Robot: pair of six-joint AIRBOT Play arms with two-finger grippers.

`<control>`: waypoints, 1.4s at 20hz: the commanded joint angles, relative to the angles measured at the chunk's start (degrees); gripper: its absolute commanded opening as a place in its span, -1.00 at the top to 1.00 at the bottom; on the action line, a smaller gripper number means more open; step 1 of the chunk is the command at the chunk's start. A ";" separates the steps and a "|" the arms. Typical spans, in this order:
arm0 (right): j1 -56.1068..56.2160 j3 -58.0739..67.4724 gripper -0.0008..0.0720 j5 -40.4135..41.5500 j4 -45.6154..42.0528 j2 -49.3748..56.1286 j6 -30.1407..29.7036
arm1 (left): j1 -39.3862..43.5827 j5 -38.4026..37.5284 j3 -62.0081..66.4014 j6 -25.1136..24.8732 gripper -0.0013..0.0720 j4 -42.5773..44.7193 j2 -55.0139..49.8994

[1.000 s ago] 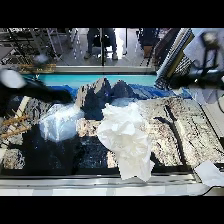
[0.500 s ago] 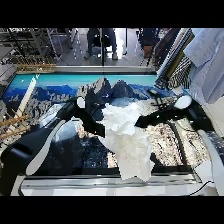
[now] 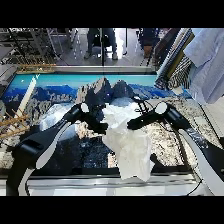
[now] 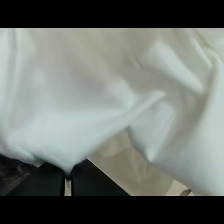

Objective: Fold the clothes and pants, and hang the long-sleeved shirts on hangers.

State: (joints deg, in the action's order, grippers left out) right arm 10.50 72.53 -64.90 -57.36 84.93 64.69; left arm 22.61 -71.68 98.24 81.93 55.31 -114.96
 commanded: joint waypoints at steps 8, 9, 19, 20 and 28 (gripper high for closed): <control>0.57 44.24 0.93 11.98 -11.89 -1.11 3.39 | -24.11 7.85 25.73 -1.38 0.92 -20.85 18.32; 0.57 49.48 0.93 12.50 -13.09 -1.22 3.17 | -27.17 11.74 25.64 -1.42 0.92 -24.81 21.05; 13.62 13.70 0.93 -27.80 17.94 -12.48 -1.81 | -37.81 -12.31 -3.15 -6.82 0.92 -0.63 27.96; 19.78 6.97 0.92 -22.60 18.34 -12.72 -1.79 | -37.35 -12.74 -7.48 -6.82 0.92 3.15 27.93; 29.75 6.21 -0.19 3.80 -18.84 -12.76 15.87 | -37.75 -11.91 -17.97 -9.01 -0.48 1.44 26.99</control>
State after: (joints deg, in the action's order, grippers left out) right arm 42.81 75.92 -71.20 -61.01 72.20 71.37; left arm -14.87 -83.79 80.16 74.65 60.38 -87.74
